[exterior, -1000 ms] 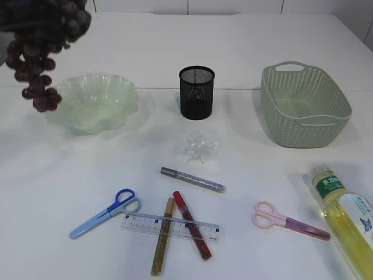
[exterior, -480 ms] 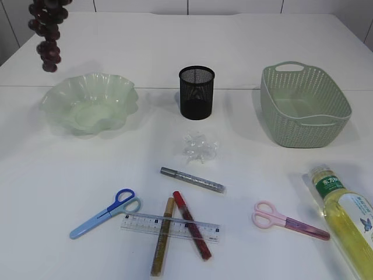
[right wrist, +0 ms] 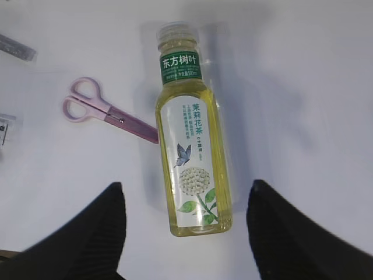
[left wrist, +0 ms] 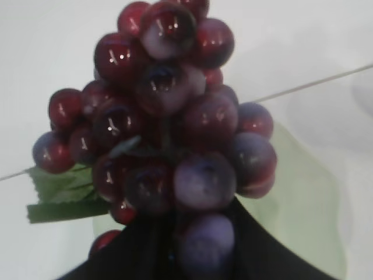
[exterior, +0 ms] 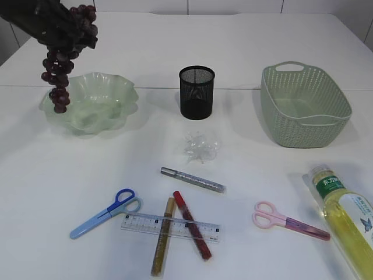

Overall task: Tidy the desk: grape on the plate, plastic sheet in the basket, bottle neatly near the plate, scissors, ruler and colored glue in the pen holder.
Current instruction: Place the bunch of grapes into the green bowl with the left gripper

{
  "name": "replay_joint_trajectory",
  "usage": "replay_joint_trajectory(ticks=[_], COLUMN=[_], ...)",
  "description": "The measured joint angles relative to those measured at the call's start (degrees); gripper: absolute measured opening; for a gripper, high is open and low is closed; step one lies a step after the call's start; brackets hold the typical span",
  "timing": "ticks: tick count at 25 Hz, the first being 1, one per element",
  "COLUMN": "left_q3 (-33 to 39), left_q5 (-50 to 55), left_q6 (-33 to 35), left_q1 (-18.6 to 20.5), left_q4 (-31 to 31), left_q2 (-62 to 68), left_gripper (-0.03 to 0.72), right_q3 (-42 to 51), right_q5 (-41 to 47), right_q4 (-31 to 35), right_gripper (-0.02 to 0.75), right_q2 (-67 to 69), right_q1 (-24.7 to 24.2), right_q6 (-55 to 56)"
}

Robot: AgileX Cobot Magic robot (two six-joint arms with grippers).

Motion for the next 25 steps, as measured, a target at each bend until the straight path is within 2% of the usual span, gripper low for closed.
replay_joint_trajectory(ticks=[3, 8, 12, 16, 25], left_q3=[0.00, -0.10, -0.21, -0.32, -0.45], left_q5=[1.53, 1.88, 2.06, 5.86, 25.25], left_q6=[0.00, 0.00, 0.00, 0.00, 0.00], left_q1=[0.36, 0.36, 0.36, 0.36, 0.36], left_q4=[0.12, -1.91, -3.58, -5.75, -8.19], left_q2=[2.11, 4.44, 4.44, 4.44, 0.05], left_gripper=[0.209, 0.359, 0.432, 0.452, 0.453], right_q3=[0.00, 0.00, 0.00, 0.00, 0.00], right_q5=[0.00, 0.13, 0.17, 0.17, 0.17], right_q4=[0.00, 0.13, 0.23, 0.23, 1.06], right_gripper=[0.511, 0.511, 0.511, 0.511, 0.511], right_q2=[0.00, 0.00, 0.00, 0.00, 2.48], right_q1=[0.00, 0.00, 0.00, 0.00, 0.00], right_q6=[0.00, 0.00, 0.00, 0.00, 0.00])
